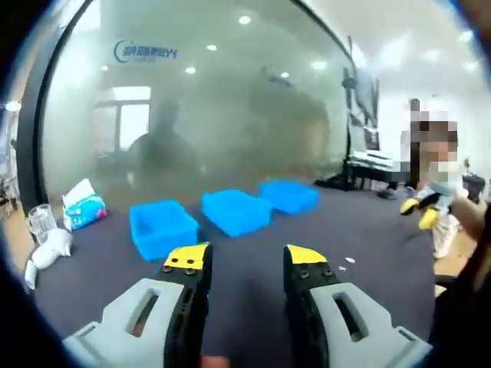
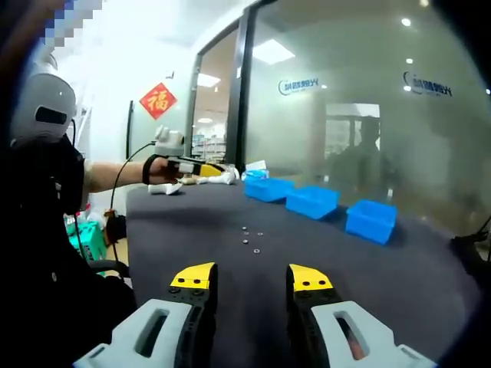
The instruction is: Sort the screws, nuts, and washers into the corresponding bins
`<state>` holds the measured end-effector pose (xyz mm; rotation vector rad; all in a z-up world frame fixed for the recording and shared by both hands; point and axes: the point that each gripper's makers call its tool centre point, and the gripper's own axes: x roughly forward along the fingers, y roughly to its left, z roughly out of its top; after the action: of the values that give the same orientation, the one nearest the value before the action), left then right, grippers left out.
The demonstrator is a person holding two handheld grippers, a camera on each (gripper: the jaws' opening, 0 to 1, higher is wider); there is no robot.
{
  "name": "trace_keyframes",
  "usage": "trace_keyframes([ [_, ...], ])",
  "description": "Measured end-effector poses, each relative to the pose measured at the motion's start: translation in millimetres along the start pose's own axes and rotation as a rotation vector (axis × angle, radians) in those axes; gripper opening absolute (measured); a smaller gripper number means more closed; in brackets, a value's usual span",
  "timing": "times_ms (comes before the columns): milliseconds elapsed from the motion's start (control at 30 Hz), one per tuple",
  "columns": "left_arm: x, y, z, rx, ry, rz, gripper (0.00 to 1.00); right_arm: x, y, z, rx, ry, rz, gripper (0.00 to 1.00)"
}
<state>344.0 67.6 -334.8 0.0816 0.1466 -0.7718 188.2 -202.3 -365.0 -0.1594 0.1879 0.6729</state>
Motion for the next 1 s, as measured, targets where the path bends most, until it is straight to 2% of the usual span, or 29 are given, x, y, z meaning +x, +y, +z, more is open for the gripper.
trace_keyframes([
  [33, -3.2, -2.1, -2.6, 0.018, 0.005, -0.01, 0.36, 0.1, 0.1, 0.4, -0.001, 0.0, 0.0, 0.32],
  [167, -14.6, -15.1, -10.4, 0.001, 0.013, -0.076, 0.36, 1.6, 1.4, 1.6, -0.002, -0.001, 0.003, 0.32],
  [233, -19.1, -24.9, -16.1, 0.004, 0.035, -0.128, 0.36, 2.7, 2.3, 0.4, 0.0, 0.003, 0.007, 0.32],
  [400, -24.2, -40.1, -22.9, 0.063, 0.072, -0.219, 0.36, 2.9, 3.1, -2.7, -0.002, 0.015, 0.009, 0.32],
  [467, -23.5, -45.0, -28.6, 0.128, 0.111, -0.257, 0.37, 2.1, 3.2, -3.5, 0.0, 0.016, 0.009, 0.32],
  [700, -3.0, -57.9, -31.5, 0.164, 0.192, -0.366, 0.38, -2.5, 1.4, -7.2, 0.007, 0.019, 0.001, 0.33],
  [833, 11.4, -60.4, -35.2, 0.241, 0.258, -0.404, 0.38, -5.1, -0.9, -8.9, 0.008, 0.022, -0.006, 0.33],
  [1000, 36.0, -70.9, -35.0, 0.273, 0.311, -0.463, 0.37, -7.8, -4.1, -11.5, 0.011, 0.024, -0.014, 0.33],
])
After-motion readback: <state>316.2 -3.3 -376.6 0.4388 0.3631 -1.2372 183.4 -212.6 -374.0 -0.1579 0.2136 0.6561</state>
